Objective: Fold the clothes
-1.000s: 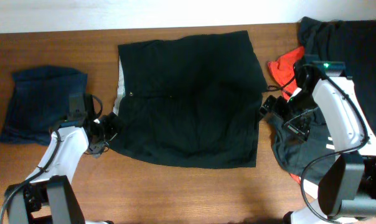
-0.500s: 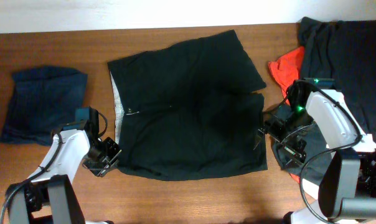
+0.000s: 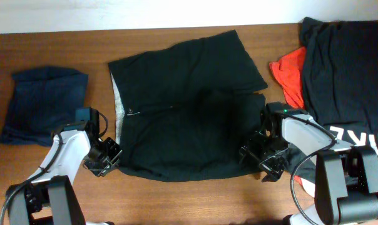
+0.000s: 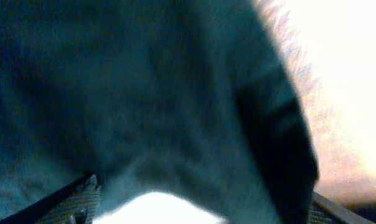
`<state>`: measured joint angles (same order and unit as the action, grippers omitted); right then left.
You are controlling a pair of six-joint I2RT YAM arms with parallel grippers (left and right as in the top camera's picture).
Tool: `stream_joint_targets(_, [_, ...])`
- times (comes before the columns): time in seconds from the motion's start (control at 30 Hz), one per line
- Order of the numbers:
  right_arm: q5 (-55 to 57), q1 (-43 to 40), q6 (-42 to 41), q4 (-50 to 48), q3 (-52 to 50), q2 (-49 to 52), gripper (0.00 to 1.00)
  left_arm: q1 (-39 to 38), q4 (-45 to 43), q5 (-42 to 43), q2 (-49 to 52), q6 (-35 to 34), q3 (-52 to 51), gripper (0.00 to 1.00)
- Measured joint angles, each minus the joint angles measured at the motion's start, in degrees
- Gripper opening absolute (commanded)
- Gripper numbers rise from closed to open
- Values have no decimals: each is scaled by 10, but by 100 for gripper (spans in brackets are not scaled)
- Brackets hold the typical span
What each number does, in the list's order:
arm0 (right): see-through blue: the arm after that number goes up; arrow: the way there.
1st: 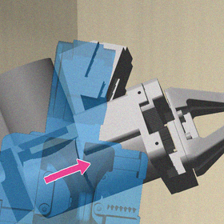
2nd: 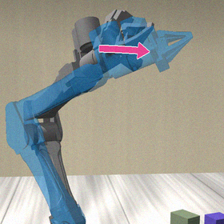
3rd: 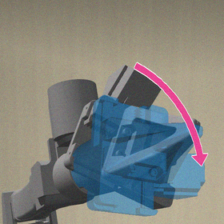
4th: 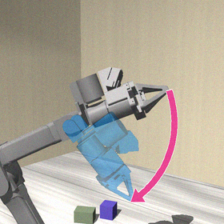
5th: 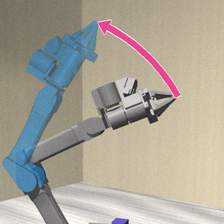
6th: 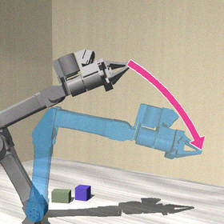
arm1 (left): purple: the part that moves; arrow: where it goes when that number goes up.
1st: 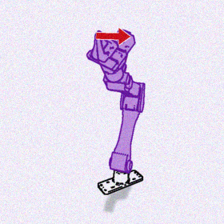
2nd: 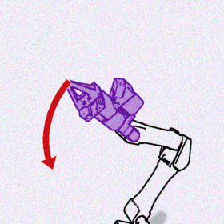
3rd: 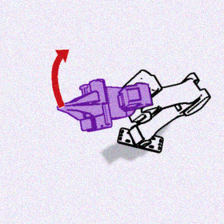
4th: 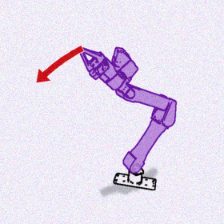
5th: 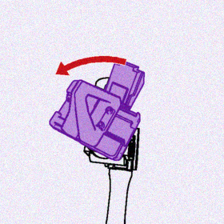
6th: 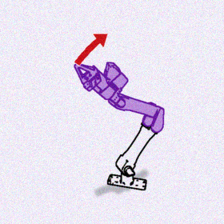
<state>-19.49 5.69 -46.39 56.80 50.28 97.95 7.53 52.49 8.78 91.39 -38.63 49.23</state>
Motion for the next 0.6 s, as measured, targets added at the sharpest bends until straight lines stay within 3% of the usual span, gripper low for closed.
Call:
stream_joint_targets(0.2, [46, 0, -32, -33, -6, 0, 86, 0, -10, 0, 0, 0, 0, 8])
stream_joint_targets(0.27, [51, -5, -35, -33, -6, 0, 72, 0, -10, 0, 0, 0, 0, 8])
stream_joint_targets(0.33, [52, -22, -38, -27, -6, 0, 48, 0, -11, 0, 0, 0, 0, 6])
stream_joint_targets(0.37, [54, -28, -43, -20, -6, 0, 40, 0, -11, 0, 0, 0, 0, 1])
stream_joint_targets(0.4, [56, -32, -44, -11, -6, 0, 11, 0, -10, 0, 0, 0, 0, 1])
stream_joint_targets(0.43, [58, -33, -43, -7, -6, 0, 4, 0, -10, 0, 0, 2, 0, 1])
stream_joint_targets(0.53, [58, -33, -45, -4, -6, 0, 4, 0, 3, 0, 0, 8, 0, 1])
stream_joint_targets(0.6, [59, -33, -30, 0, -5, 0, 4, 0, 11, 5, 0, 49, 0, 1])
